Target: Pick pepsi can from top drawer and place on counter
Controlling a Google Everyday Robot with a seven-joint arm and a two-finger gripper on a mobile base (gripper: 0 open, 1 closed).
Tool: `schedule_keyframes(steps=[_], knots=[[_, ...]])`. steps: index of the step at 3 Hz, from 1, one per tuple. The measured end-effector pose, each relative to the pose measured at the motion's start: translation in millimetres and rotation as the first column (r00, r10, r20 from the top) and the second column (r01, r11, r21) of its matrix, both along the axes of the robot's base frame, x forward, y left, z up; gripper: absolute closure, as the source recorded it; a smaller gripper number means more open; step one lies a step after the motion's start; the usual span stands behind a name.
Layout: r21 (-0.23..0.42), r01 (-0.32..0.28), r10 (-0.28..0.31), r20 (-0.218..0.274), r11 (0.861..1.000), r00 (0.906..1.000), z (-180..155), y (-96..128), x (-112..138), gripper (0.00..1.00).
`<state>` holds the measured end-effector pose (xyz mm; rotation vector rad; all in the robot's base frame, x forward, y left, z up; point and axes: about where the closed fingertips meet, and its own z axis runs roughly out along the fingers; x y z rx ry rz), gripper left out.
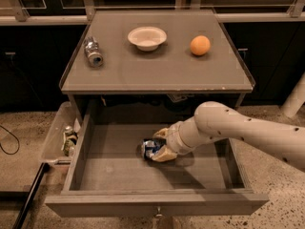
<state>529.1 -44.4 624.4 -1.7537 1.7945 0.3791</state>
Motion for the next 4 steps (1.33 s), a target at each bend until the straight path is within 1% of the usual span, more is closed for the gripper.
schedule_keyframes(steps=[1, 2, 3, 4], knots=[[0.012, -0.012, 0.012, -0.02, 1.0, 0.9997, 4.5, 1.3, -5.2, 1.0], [0.017, -0.017, 0.018, -0.034, 1.0, 0.9993, 42.4, -5.5, -11.8, 1.0], [-0.002, -0.023, 0.023, -0.023, 1.0, 0.9995, 105.0, -21.1, -13.3, 1.0], [-0.017, -0.006, 0.006, 0.006, 1.0, 1.0, 165.2, -42.5, -10.3, 1.0]])
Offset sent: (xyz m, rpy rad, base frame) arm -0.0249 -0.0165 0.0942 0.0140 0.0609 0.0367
